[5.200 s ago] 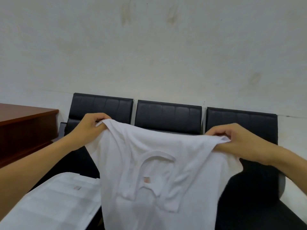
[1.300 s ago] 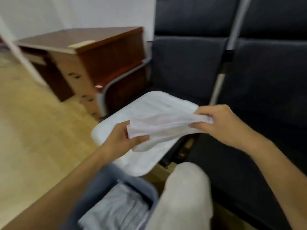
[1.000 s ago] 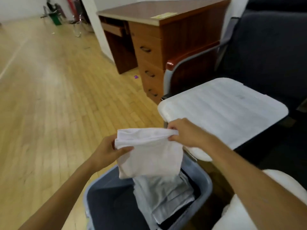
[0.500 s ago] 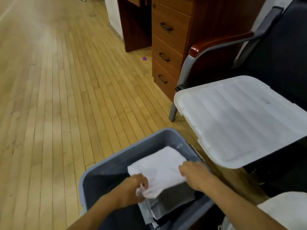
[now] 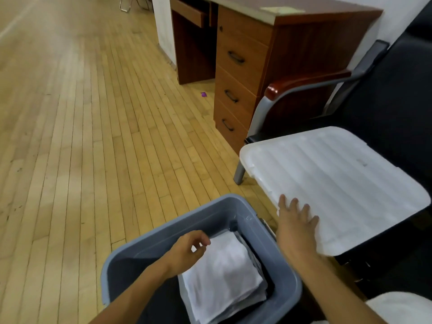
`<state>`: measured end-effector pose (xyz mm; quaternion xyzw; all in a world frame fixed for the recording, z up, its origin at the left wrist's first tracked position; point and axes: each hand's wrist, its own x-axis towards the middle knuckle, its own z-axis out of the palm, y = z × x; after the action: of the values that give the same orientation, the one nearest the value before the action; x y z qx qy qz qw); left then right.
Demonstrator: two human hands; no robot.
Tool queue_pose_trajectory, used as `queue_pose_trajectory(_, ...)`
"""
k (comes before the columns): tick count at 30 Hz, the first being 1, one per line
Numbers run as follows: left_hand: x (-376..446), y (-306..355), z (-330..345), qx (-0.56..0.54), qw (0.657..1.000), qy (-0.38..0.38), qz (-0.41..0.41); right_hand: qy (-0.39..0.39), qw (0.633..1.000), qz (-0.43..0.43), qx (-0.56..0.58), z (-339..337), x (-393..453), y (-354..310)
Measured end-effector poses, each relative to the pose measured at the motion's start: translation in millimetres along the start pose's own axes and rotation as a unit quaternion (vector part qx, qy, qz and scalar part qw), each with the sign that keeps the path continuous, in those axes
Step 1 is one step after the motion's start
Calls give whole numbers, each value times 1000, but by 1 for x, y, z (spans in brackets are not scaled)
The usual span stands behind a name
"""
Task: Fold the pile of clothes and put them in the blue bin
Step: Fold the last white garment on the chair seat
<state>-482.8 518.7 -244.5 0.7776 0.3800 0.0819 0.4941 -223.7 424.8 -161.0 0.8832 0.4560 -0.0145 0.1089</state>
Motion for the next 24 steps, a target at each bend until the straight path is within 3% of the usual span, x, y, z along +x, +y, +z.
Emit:
queue_pose_trajectory(4,-9,27,-32,-104,992,75,14,139,981,-77,108,-34,-62,-10)
queue_pose_trajectory(8,-17,64,-80,-250,955,156,18,293,909,-224,192,-53,-114,-32)
queue_pose_trajectory(12,-23,78,-129,-324,924,203,24,386,837,-281,268,-86,-127,-53)
queue_pose_trajectory(14,-32,71,-155,-356,905,232,18,368,826,-266,334,-106,-131,-62)
queue_pose_trajectory(16,-46,59,-177,-318,899,301,-14,307,798,-196,480,-124,-131,-64)
queue_pose_trajectory(18,-62,37,-192,-230,884,397,-88,166,736,-125,644,-125,-114,-57)
queue_pose_trajectory(19,-72,24,-195,-217,858,448,-125,95,693,-115,705,-122,-103,-49)
queue_pose_trajectory(21,-95,-10,-195,-260,787,528,-183,13,647,-106,755,-112,-85,-32)
queue_pose_trajectory(22,-106,-27,-191,-278,768,537,-210,-19,635,-108,765,-108,-77,-25)
queue_pose_trajectory(24,-123,-60,-175,-276,775,504,-262,-83,641,-106,756,-94,-63,-19)
